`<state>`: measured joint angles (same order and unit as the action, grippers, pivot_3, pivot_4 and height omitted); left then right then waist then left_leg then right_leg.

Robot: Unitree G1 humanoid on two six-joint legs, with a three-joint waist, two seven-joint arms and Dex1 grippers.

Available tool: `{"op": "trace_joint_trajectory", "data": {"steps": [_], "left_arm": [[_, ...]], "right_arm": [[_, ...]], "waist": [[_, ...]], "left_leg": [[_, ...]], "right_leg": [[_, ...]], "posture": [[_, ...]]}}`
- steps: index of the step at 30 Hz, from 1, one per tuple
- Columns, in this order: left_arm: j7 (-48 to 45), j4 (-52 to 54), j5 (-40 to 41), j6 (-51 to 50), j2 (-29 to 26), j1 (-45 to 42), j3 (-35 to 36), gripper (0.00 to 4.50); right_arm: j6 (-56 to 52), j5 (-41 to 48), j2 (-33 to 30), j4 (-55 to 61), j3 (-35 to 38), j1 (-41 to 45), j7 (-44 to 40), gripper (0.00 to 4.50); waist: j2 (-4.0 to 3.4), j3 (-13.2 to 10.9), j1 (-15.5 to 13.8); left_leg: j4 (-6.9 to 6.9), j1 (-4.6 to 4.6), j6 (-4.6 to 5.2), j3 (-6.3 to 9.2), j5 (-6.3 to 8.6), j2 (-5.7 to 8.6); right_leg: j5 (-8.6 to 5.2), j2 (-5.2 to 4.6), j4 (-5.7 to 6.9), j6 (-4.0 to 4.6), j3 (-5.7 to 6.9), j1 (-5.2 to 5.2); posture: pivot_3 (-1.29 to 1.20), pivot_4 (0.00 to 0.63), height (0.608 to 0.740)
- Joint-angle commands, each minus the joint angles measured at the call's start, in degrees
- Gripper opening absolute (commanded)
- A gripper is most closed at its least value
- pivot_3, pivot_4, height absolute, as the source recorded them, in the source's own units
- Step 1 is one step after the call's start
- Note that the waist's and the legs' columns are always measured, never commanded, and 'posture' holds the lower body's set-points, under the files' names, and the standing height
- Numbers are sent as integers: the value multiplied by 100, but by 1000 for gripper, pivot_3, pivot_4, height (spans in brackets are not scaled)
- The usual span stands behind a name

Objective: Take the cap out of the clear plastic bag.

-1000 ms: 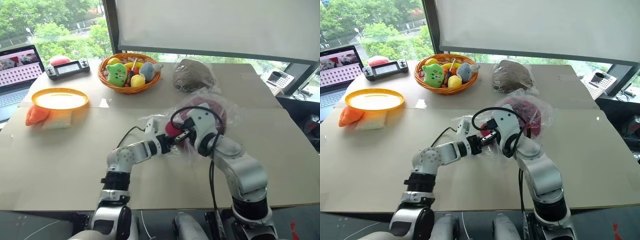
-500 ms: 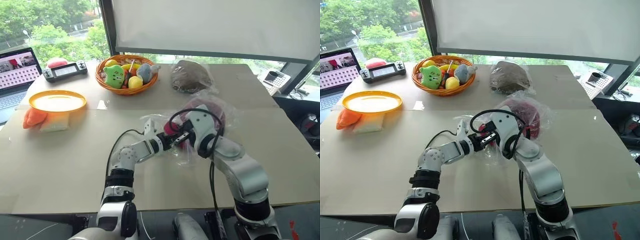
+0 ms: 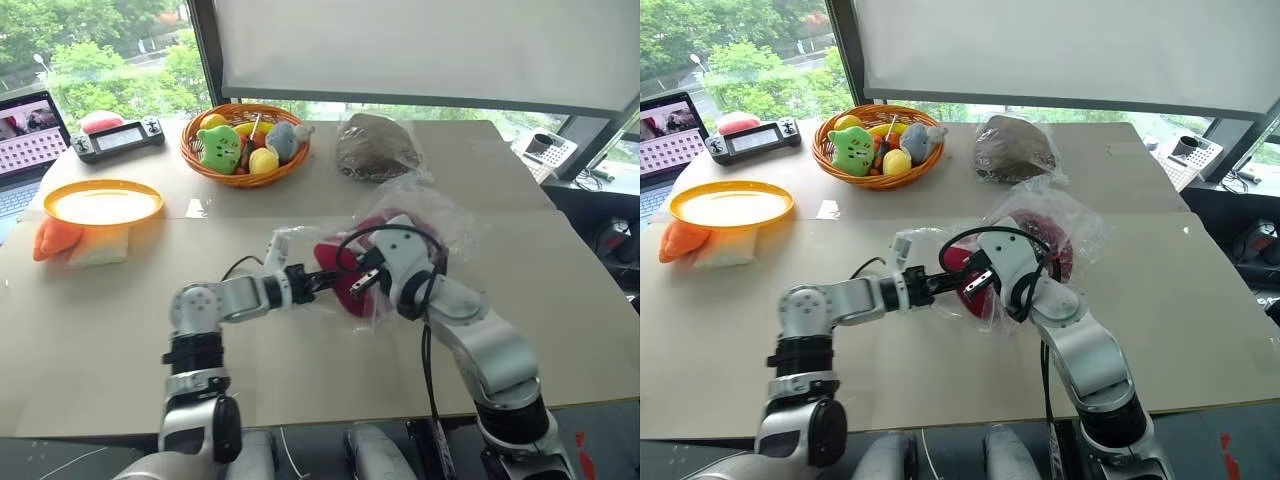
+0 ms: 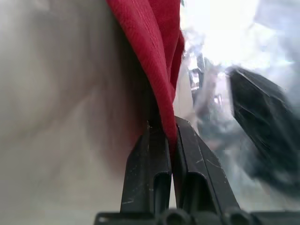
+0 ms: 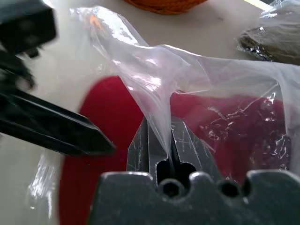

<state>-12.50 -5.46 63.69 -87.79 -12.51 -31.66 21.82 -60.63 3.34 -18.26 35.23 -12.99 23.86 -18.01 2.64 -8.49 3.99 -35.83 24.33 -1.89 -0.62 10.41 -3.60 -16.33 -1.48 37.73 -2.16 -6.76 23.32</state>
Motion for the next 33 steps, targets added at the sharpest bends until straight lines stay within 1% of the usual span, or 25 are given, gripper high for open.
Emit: {"op": "trace_joint_trajectory", "data": {"steps": [1, 3, 5, 7, 9, 10, 12, 14, 15, 17, 20, 21, 22, 24, 25, 27, 28, 29, 31, 33], "left_arm": [[-1005, 427, 359, -356, -1128, 456, 111, 49], [-1565, 218, 327, -249, -1811, 702, 243, 49], [-2164, 79, 106, 90, -2431, 964, 145, 49], [-2929, 117, -85, 550, -2974, 1222, 23, 49], [-3650, 172, -108, 885, -3338, 1387, 15, 49], [-4368, 294, 20, 1074, -3665, 1569, 243, 49], [-5446, 549, 93, 1400, -4193, 1952, 473, 49], [-6074, 774, -23, 1678, -4545, 2299, 425, 49], [-6340, 920, -118, 1808, -4725, 2513, 355, 49], [-6706, 1247, -335, 2149, -4968, 2912, 259, 49], [-7167, 1838, -413, 2322, -5309, 3641, 541, 49], [-7238, 1913, -431, 2389, -5356, 3763, 624, 49], [-7189, 1804, -340, 2357, -5344, 3691, 741, 49], [-6939, 1330, -6, 2099, -5273, 3298, 995, 49], [-6696, 912, 211, 1963, -5181, 2944, 1164, 49], [-6002, -104, 704, 1778, -4927, 2055, 1577, 49], [-5731, -440, 876, 1678, -4833, 1732, 1732, 49], [-5347, -776, 1118, 1591, -4701, 1386, 1929, 49], [-4797, -1071, 1420, 1456, -4502, 1000, 2187, 49], [-3900, -1168, 1831, 1522, -4037, 693, 2400, 49]], "right_arm": [[219, -58, -55, 137, 5, -18, 72, 0], [249, -60, -54, 135, -14, -48, 89, 0], [290, -66, -58, 104, -40, -62, 92, 0], [333, -64, -62, 67, -62, -72, 86, 0], [363, -57, -65, 45, -71, -79, 80, 0], [393, -48, -75, 7, -75, -78, 62, 0], [447, -29, -97, -52, -76, -80, 28, 0], [493, -12, -115, -87, -65, -86, 2, 0], [519, -2, -122, -119, -58, -81, -10, 0], [559, 6, -149, -168, -49, -73, -32, 0], [676, 12, -190, -337, -52, -11, -98, 0], [707, 14, -204, -373, -53, 2, -117, 0], [740, 19, -214, -407, -56, 12, -133, 0], [807, 31, -221, -480, -64, 33, -162, 0], [852, 33, -224, -526, -82, 40, -185, 0], [988, 7, -249, -630, -166, 43, -245, 0], [1042, -6, -265, -659, -194, 39, -269, 0], [1133, -9, -279, -691, -215, 28, -306, 0], [1289, -9, -305, -732, -230, 2, -375, 0], [2218, -140, -623, -792, -443, -114, -758, 0]], "waist": [[-1, -2, 13], [-3, -5, 17], [-5, -8, 4], [-6, -10, 1], [0, -16, -9], [2, -18, -12], [19, -27, -4], [21, -30, 5], [15, -33, 0], [5, -39, -7], [6, -46, -9], [6, -47, -8], [6, -48, -12], [7, -50, -35], [7, -51, -42], [3, -55, -52], [5, -61, -54], [7, -62, -47], [9, -62, -12], [10, -62, -18]], "left_leg": [[2, -1, -2, 1, 1, -2], [6, -2, -6, 1, 0, -2], [7, -2, -10, 1, -1, -3], [7, -2, -11, 0, -2, -3], [8, 0, -13, -3, -2, -4], [8, 4, -16, -3, -4, -5], [10, 15, -22, -7, -6, -11], [11, 70, -34, -12, -13, -17], [12, 79, -37, -11, -15, -16], [21, 79, -39, -13, -14, -17], [35, 80, -39, -15, -14, -19], [40, 81, -39, -16, -14, -20], [41, 81, -39, -16, -14, -20], [41, 81, -38, -15, -15, -22], [39, 81, -37, -11, -16, -23], [29, 80, -34, -8, -18, -28], [17, 80, -34, -5, -19, -29], [1, 81, -33, 8, -19, -32], [-8, 81, -33, 11, -19, -29], [-10, 83, -33, 10, -18, -25]], "right_leg": [[-1, 2, -2, 2, 1, 3], [-3, 2, -1, 6, 1, 6], [-6, 1, 0, 10, 3, 9], [-9, -1, -2, 10, 5, 11], [-11, -4, -6, 17, 5, 14], [-11, -6, -6, 21, 9, 15], [-15, -8, -3, 31, 13, 34], [-15, -7, 14, 39, 15, 99], [-15, -8, 22, 40, 15, 108], [-18, -10, 24, 45, 16, 112], [-22, -9, 22, 50, 18, 119], [-23, -8, 23, 51, 18, 121], [-23, -8, 24, 52, 18, 122], [-24, -5, 30, 53, 22, 123], [-25, -1, 33, 53, 27, 123], [-28, 6, 37, 49, 30, 118], [-32, 8, 41, 41, 34, 114], [-45, 12, 43, 17, 43, 105], [-41, 9, 41, 11, 44, 95], [-24, 5, 38, 24, 39, 91]], "posture": [[0, 150, 740], [0, 150, 740], [0, 150, 740], [0, 150, 740], [0, 150, 740], [0, 150, 740], [0, 150, 740], [0, 150, 740], [0, 150, 740], [0, 150, 740], [0, 150, 740], [0, 150, 740], [0, 150, 740], [0, 150, 740], [0, 150, 740], [0, 150, 740], [0, 150, 740], [0, 150, 740], [0, 150, 740], [0, 150, 740]]}}
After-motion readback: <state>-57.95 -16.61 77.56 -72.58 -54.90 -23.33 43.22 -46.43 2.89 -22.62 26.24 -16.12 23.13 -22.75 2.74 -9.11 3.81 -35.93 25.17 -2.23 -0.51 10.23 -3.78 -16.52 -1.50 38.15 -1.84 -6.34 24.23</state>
